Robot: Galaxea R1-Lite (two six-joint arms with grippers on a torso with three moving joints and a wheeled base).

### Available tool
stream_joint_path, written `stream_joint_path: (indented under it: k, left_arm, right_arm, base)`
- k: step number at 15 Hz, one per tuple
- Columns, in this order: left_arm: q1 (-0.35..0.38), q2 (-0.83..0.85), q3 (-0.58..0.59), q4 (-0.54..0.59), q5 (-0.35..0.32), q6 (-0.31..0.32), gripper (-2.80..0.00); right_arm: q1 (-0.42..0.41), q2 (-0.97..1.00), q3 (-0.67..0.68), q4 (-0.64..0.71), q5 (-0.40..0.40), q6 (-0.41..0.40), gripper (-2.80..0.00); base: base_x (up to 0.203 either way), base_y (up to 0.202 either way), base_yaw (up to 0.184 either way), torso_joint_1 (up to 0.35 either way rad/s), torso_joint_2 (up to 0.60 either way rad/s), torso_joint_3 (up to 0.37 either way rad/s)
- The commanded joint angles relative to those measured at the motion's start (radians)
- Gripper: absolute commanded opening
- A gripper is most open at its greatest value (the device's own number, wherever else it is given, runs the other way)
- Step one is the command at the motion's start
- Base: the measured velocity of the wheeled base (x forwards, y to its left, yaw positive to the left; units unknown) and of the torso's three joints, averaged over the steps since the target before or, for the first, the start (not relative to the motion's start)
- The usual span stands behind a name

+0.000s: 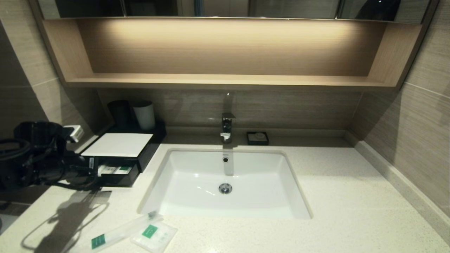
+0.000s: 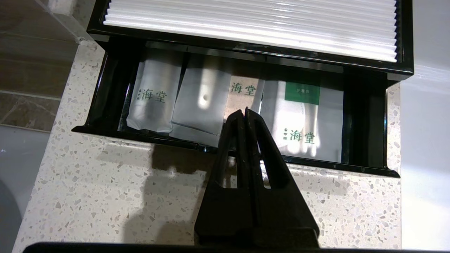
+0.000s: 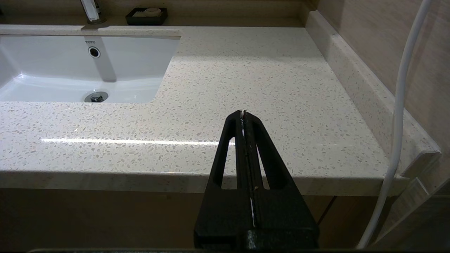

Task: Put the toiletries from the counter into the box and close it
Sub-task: Open the drawer

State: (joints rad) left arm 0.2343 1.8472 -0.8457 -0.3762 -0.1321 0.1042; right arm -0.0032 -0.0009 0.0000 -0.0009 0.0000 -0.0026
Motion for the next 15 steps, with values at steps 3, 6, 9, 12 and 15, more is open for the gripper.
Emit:
stream_joint_path:
  k: [3, 6, 9, 12, 15]
  left_arm:
    - [0.000, 0.032, -0.016, 0.002, 0.000, 0.000, -2.80]
    - [0.000, 0.047, -0.031, 0.005, 0.003, -0.008, -2.80]
    - [-0.001, 0.069, -0.077, 0.042, 0.018, -0.033, -2.80]
    - [-0.001, 0.078, -0.169, 0.194, 0.019, -0.081, -2.80]
    - [-0.001, 0.096, -0.201, 0.240, 0.019, -0.102, -2.80]
  right_arm:
    - [0.000, 0.001, 0.002, -0.001, 0.000, 0.000, -2.80]
    - [0.000, 0.001, 0.002, -0.001, 0.000, -0.002, -2.80]
    - [0.000, 0.001, 0.002, -0.001, 0.000, 0.000, -2.80]
    - [0.000, 0.000, 0.002, -0.001, 0.000, -0.001, -2.80]
    - [0.000, 0.001, 0.002, -0.001, 0.000, -0.001, -2.80]
  base:
    - [0.000, 0.000, 0.000, 0.000, 0.00, 0.000]
    - [0.000, 0.000, 0.000, 0.000, 0.00, 0.000]
    - [0.000, 0.000, 0.000, 0.000, 0.00, 0.000]
    - [0.000, 0.000, 0.000, 0.000, 0.00, 0.000]
    - [0.000, 0.000, 0.000, 0.000, 0.00, 0.000]
